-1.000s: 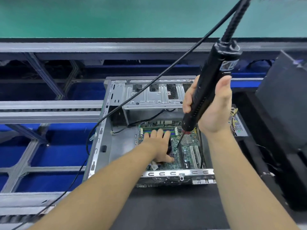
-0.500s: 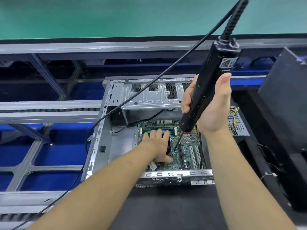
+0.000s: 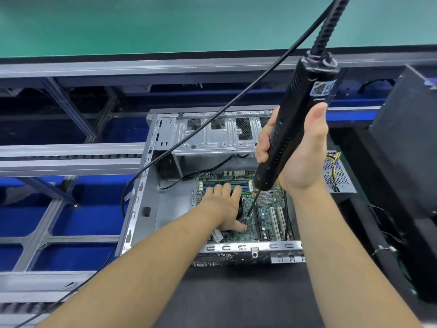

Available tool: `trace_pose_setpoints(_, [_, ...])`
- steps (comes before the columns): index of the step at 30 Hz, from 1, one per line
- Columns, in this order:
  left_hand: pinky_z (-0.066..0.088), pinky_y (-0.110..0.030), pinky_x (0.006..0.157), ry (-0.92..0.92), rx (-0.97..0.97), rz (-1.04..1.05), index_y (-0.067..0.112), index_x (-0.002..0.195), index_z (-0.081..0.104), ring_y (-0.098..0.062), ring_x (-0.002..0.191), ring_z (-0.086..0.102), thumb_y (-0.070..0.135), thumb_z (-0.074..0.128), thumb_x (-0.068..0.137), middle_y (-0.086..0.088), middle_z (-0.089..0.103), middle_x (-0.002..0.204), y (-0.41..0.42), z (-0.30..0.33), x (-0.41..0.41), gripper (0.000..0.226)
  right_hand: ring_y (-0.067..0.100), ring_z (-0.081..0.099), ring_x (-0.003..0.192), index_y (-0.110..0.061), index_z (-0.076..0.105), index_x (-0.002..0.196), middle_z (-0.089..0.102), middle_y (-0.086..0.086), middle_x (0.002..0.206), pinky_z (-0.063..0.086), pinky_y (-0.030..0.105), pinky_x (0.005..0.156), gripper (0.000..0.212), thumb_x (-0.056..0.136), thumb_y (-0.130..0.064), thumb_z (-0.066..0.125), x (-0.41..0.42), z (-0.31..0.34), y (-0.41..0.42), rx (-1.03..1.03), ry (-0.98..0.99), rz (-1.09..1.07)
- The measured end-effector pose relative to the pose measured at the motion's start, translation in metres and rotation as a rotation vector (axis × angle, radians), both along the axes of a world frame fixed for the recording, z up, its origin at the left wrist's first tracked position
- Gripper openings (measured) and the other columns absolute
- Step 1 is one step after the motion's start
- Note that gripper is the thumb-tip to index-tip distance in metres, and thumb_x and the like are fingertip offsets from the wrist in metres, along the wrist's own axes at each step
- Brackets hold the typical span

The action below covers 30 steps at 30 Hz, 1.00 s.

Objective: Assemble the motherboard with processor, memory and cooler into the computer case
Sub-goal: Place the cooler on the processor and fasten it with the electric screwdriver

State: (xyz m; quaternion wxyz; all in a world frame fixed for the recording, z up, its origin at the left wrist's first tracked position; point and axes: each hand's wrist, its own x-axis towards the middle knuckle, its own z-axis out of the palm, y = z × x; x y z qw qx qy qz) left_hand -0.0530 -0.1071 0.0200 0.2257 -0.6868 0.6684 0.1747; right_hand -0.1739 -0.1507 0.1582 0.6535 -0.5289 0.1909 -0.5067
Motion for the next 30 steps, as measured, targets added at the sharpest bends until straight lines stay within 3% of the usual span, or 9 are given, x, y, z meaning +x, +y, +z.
trace_pose_setpoints(10, [0.025,-0.052,0.111,0.010,-0.012,0.000,0.012,0.156,-0.002,-0.040,0.137,0.024,0.076,0.050,0.083,-0.016,0.019,0.153,0.001,0.000,0.001,0.111,0.024,0.047,0.044,-0.009,0.057,0.080,0.053,0.012,0.057,0.041,0.028,0.047,0.081,0.066,-0.088,0.061,0.002,0.000,0.002,-0.003,0.011,0.054])
trace_pose_setpoints(19, [0.028,-0.051,0.105,0.010,-0.029,0.001,0.012,0.147,0.016,-0.038,0.129,0.030,0.078,0.051,0.081,-0.015,0.029,0.141,0.001,-0.005,0.001,0.100,0.024,0.049,0.041,-0.022,0.062,0.074,0.056,0.008,0.056,0.041,0.028,0.047,0.065,0.070,-0.086,0.059,0.014,0.002,0.009,-0.058,0.061,0.097])
trace_pose_setpoints(30, [0.026,-0.052,0.108,0.004,-0.035,-0.006,0.011,0.153,0.005,-0.039,0.133,0.026,0.076,0.050,0.083,-0.015,0.024,0.148,0.001,-0.004,-0.001,0.105,0.020,0.047,0.043,-0.014,0.059,0.079,0.054,0.005,0.057,0.040,0.028,0.049,0.075,0.067,-0.088,0.061,0.000,-0.010,0.004,-0.046,0.063,0.261])
